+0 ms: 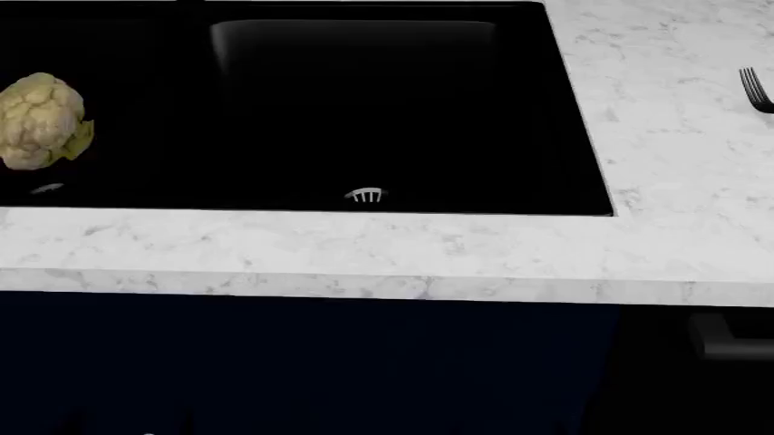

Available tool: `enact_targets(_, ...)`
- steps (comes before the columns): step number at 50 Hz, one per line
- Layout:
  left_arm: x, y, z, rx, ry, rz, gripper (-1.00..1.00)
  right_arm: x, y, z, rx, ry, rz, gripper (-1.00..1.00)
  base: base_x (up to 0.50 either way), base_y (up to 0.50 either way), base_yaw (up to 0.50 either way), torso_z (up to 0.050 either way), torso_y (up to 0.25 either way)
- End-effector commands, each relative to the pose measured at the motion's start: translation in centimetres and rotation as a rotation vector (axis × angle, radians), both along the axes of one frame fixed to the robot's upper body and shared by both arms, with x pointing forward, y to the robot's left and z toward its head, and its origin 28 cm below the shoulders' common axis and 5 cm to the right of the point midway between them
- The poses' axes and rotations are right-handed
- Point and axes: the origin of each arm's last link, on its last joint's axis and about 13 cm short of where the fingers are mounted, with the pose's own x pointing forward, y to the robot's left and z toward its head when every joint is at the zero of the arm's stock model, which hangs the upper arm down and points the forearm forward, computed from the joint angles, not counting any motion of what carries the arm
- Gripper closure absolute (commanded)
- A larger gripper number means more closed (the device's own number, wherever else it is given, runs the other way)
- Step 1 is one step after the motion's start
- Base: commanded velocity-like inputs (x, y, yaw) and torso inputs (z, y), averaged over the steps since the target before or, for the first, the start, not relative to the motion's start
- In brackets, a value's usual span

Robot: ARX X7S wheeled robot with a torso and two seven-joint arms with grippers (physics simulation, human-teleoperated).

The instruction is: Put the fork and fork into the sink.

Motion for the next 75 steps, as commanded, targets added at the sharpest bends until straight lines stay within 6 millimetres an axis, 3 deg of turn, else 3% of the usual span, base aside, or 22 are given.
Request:
enact_targets(1,0.0,0.0,0.2,0.0,0.0,0.0,-1.0,0.0,0.1,0.2,0.0,0.0,0.0,-1.0,0.0,0.0,0.0,0.0,0.0)
enact_targets(35,-0.2,0.1,0.2,-0.001,0.008,0.009,-1.0,-0.3,-0.2,0.5,0.003,-0.012,-0.016,-1.0,0.0,0.0,0.0,0.0,0.0)
enact_targets(42,0.8,-0.3,3.3,0.063,-0.003,0.022,-1.0,-0.4,-0.5,3.5,-0.014,-0.089,-0.014,-1.0,0.0,0.0,0.0,0.0,0.0)
enact_targets(49,2.0,-0.1,7.6,0.05,-0.082,-0.014,-1.0,0.2,-1.6,7.1,-0.015,-0.149,-0.035,-1.0,0.0,0.0,0.0,0.0,0.0)
enact_targets(60,3.7,1.3,12.3,0.063,-0.066,-0.043,-1.0,2.1,-3.2,12.9,-0.026,-0.058,-0.083,-1.0,0.0,0.0,0.0,0.0,0.0)
enact_targets(66,4.5,1.6,15.3,0.027,-0.064,-0.091,-1.0,2.9,-3.8,15.2,-0.014,-0.018,-0.043,-1.0,0.0,0.0,0.0,0.0,0.0)
enact_targets(75,5.0,2.1,17.3,0.028,-0.1,-0.055,-1.0,3.5,-4.4,16.8,0.029,-0.018,-0.034,-1.0,0.0,0.0,0.0,0.0,0.0)
